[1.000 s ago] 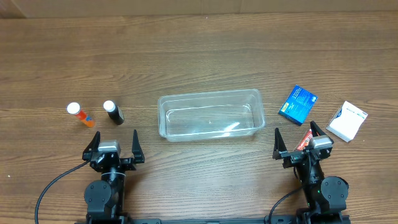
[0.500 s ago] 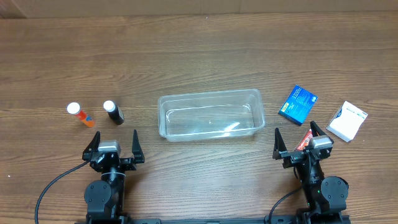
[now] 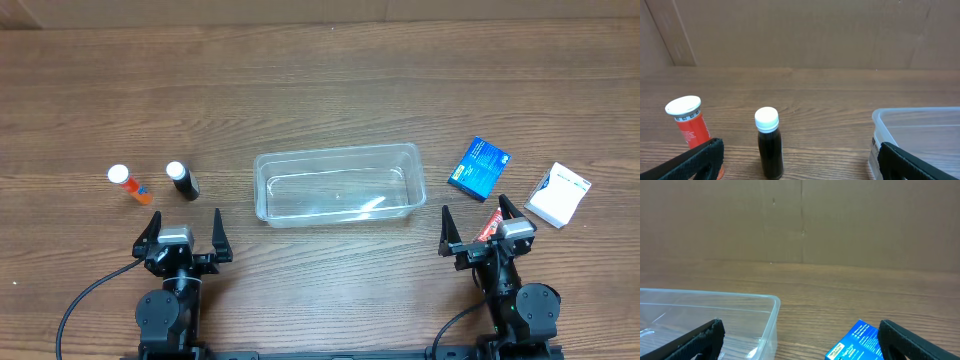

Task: Pack container
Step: 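Move the left gripper toward the black bottle with white cap, then grasp the black bottle with the left gripper and lift it, then lower the black bottle into the container's left end and release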

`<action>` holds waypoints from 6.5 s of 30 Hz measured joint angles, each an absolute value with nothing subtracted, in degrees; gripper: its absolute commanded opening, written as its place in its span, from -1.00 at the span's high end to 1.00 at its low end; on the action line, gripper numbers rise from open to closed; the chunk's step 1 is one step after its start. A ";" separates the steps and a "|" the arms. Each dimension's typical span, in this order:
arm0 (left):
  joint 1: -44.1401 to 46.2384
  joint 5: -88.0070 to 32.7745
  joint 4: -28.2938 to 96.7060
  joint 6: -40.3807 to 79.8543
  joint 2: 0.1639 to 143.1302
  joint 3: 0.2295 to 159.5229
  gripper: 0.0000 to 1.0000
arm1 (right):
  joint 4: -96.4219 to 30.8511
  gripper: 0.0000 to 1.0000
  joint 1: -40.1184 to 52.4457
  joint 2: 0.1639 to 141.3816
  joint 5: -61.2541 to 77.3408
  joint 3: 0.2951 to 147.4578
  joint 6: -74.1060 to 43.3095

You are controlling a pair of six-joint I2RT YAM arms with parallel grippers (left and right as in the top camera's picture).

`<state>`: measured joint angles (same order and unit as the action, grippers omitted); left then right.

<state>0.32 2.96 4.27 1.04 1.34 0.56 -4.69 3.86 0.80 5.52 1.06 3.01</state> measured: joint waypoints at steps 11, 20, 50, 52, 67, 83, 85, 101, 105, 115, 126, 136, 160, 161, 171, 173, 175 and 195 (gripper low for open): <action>0.32 2.96 4.27 1.04 1.34 0.56 -1.00 | -4.67 -1.00 3.86 0.78 5.52 1.06 3.01; 0.32 2.96 4.27 1.04 1.34 0.56 -1.00 | -4.67 -1.00 3.86 0.78 5.50 1.06 3.03; 0.32 2.57 19.97 8.23 13.15 22.04 -1.00 | -17.80 -1.00 3.84 15.73 2.68 18.98 -6.39; 0.32 2.81 24.80 8.49 22.63 30.28 -1.00 | -23.18 -1.00 3.86 24.77 2.59 27.31 -6.83; 0.27 1.21 62.63 8.67 66.50 73.73 -1.00 | -62.85 -1.00 3.84 75.90 2.59 68.47 -7.49; -8.78 0.56 56.60 9.06 90.78 75.77 -1.00 | -62.57 -1.00 3.84 75.99 2.52 68.90 -7.46; -8.78 0.56 55.13 9.06 93.41 75.77 -1.00 | -62.59 -1.00 3.84 75.99 2.57 68.90 -7.46; -7.86 -0.60 51.64 9.06 101.93 75.77 0.56 | -62.57 -1.00 3.84 75.99 2.57 68.90 -7.46; -7.86 -0.91 51.81 9.06 101.93 75.81 0.88 | -62.54 -1.00 3.86 75.99 2.55 68.93 -7.49; 3.75 -0.56 75.35 12.05 100.71 100.31 0.93 | -63.05 -1.00 3.73 74.30 1.45 70.08 -7.68; 26.92 1.54 77.95 24.18 100.60 102.56 0.92 | -63.81 -1.00 -1.48 73.97 2.74 70.17 -10.22; 22.61 2.61 62.19 26.46 107.28 88.92 0.92 | -63.92 -1.00 -1.48 73.97 2.76 70.17 -10.31; 21.67 1.72 60.16 26.87 107.31 88.58 -0.03 | -63.99 -1.00 -1.48 73.97 2.79 70.17 -10.31; 21.67 1.72 60.16 26.87 107.31 88.58 -0.02 | -63.99 -1.00 -1.48 74.00 2.79 70.17 -10.31; 21.67 -4.64 71.42 27.14 107.31 88.53 0.09 | -64.05 -1.00 -1.48 73.97 2.76 70.17 -10.31; 21.67 -4.99 72.42 27.16 107.31 88.53 0.09 | -64.05 -1.00 -1.48 73.97 2.76 70.17 -10.31; 21.67 -5.02 72.44 27.16 107.31 88.53 0.11 | -64.05 -1.00 -1.48 73.97 2.76 70.17 -10.28; 21.67 -0.56 65.91 27.46 107.31 88.53 0.63 | -64.10 -1.00 -1.48 73.97 2.76 70.17 -10.28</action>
<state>21.67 -0.56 65.91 27.46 107.31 88.53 -64.10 -1.48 73.97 2.76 70.17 -10.28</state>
